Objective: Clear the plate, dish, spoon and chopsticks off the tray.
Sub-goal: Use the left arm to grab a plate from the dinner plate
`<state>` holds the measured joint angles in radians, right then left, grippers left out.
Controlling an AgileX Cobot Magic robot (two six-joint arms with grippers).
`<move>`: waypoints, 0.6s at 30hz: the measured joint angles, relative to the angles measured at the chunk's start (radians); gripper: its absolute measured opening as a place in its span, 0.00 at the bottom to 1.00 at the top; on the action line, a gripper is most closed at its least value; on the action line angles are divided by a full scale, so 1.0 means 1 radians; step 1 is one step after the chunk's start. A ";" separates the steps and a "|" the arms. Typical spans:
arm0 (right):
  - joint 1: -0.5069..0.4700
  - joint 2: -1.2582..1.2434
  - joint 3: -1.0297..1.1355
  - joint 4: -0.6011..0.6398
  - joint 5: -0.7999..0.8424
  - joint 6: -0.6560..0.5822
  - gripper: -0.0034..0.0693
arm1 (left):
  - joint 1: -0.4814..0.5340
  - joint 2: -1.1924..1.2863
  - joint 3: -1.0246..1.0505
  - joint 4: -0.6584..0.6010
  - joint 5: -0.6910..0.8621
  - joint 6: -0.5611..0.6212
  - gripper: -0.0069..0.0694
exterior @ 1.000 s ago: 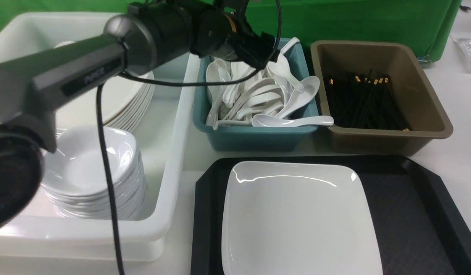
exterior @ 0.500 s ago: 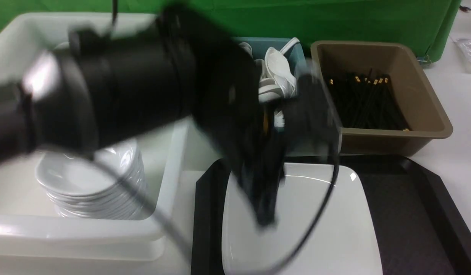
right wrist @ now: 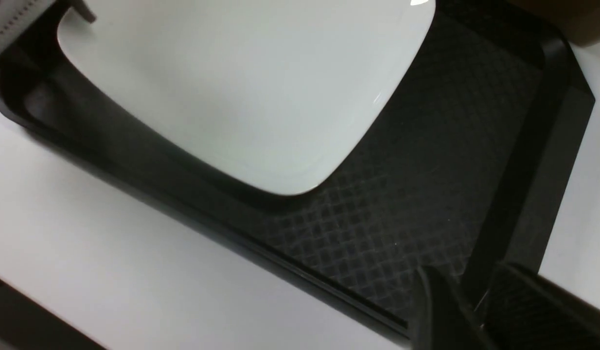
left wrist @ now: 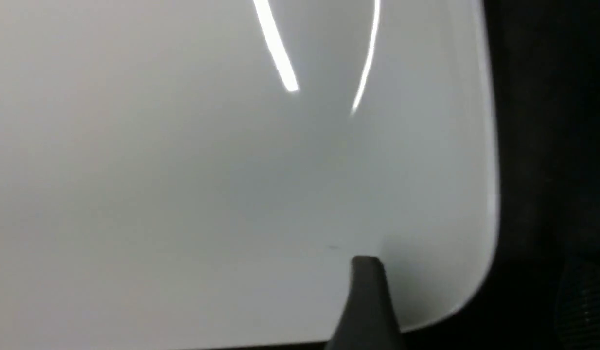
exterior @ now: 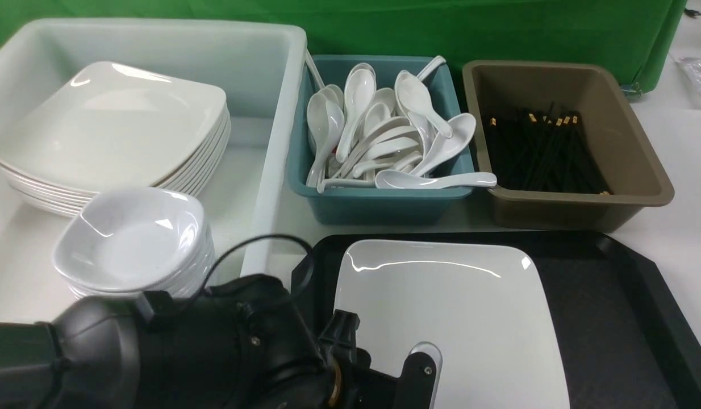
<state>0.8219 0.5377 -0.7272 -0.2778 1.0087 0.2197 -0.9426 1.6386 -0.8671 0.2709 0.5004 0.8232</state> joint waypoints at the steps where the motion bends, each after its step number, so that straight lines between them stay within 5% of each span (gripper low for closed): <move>1: 0.000 0.000 0.000 0.000 0.000 0.000 0.32 | 0.000 0.003 0.001 0.010 -0.008 0.000 0.75; 18: 0.000 0.000 0.000 0.006 0.000 0.003 0.32 | 0.013 0.065 0.005 0.198 -0.113 -0.158 0.63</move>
<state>0.8219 0.5377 -0.7272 -0.2722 1.0087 0.2229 -0.9294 1.7031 -0.8618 0.4687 0.3871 0.6649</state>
